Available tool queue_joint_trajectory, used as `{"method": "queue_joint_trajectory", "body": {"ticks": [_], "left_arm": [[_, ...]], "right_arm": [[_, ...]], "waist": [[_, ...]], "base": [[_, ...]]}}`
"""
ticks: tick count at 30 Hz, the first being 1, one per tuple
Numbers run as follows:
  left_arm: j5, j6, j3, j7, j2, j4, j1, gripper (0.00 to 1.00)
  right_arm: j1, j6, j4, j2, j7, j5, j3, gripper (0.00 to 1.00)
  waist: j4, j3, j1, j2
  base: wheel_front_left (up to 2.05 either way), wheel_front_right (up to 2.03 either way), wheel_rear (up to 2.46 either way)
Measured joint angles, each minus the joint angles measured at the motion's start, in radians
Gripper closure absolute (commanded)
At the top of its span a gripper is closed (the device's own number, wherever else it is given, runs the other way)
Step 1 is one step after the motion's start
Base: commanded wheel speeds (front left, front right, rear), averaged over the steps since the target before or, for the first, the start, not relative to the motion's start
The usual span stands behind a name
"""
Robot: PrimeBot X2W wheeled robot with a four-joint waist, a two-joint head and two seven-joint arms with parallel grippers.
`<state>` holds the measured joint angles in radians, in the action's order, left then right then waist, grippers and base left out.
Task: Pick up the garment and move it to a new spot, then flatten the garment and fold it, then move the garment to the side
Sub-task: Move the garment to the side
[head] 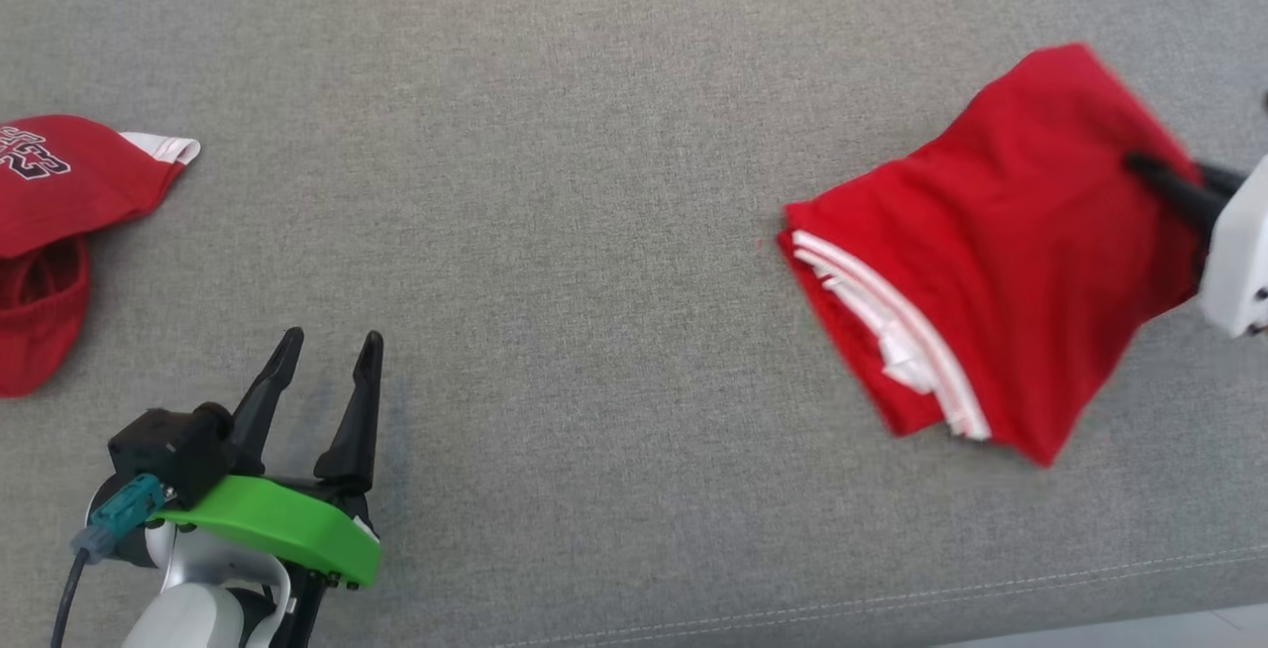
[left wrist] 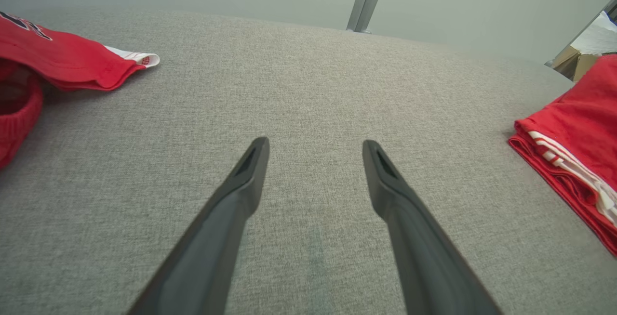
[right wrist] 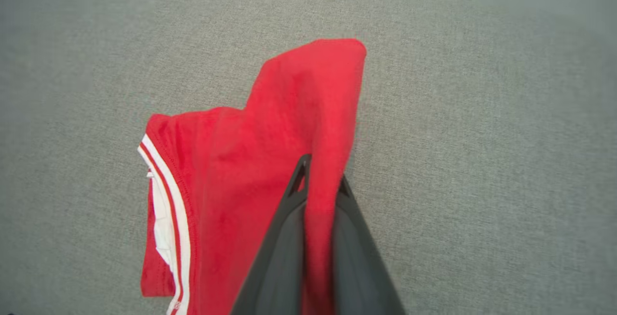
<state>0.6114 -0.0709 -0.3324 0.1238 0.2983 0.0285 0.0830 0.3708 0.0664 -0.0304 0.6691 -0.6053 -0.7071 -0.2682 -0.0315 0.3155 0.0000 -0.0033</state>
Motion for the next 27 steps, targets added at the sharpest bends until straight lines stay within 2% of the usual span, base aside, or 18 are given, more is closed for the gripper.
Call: {"method": "queue_joint_trajectory", "body": {"ticks": [5, 13, 21, 27], "left_arm": [[-0.010, 0.004, -0.027, -0.019, 0.004, 0.024, 0.029, 0.00], [-0.018, 0.019, -0.057, -0.036, -0.011, 0.054, 0.109, 0.00], [-0.027, 0.019, -0.045, -0.038, -0.010, 0.052, 0.129, 0.00], [-0.036, 0.018, -0.025, -0.040, 0.012, 0.045, 0.136, 0.00]], "right_arm": [[0.082, -0.030, 0.048, 0.118, -0.045, 0.120, 0.023, 1.00], [0.138, -0.070, 0.133, 0.186, -0.091, 0.165, 0.067, 1.00], [0.170, -0.098, 0.199, 0.191, -0.100, 0.167, 0.094, 1.00], [0.176, -0.121, 0.264, 0.182, -0.081, 0.161, 0.122, 1.00]], "waist": [[0.001, 0.036, 0.0000, 0.0000], [0.023, 0.112, 0.0000, 0.0000], [0.042, 0.183, 0.0000, 0.0000], [0.026, 0.205, 0.0000, 0.0000]], "base": [[0.00, 0.00, 0.00], [0.00, 0.00, 0.00], [0.00, 0.00, 0.00], [0.00, 0.00, 0.00]]}}
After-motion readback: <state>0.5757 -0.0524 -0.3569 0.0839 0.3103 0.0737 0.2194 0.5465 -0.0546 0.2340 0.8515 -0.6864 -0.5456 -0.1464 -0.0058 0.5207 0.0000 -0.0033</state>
